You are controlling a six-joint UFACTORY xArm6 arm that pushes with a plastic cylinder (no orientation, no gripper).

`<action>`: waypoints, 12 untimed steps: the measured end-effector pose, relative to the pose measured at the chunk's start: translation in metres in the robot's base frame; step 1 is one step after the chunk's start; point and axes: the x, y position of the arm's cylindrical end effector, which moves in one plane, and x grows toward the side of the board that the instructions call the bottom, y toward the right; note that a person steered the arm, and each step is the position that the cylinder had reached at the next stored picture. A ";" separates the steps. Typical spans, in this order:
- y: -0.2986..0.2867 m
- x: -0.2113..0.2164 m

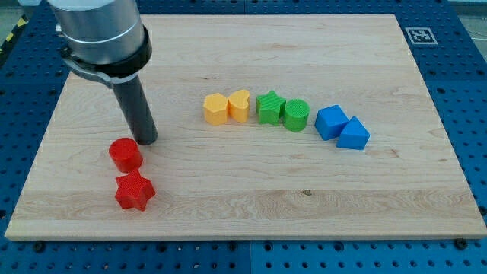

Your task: Move red blocks towards the bottom left of the board

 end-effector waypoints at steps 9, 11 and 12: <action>-0.007 0.104; 0.063 0.082; 0.092 0.032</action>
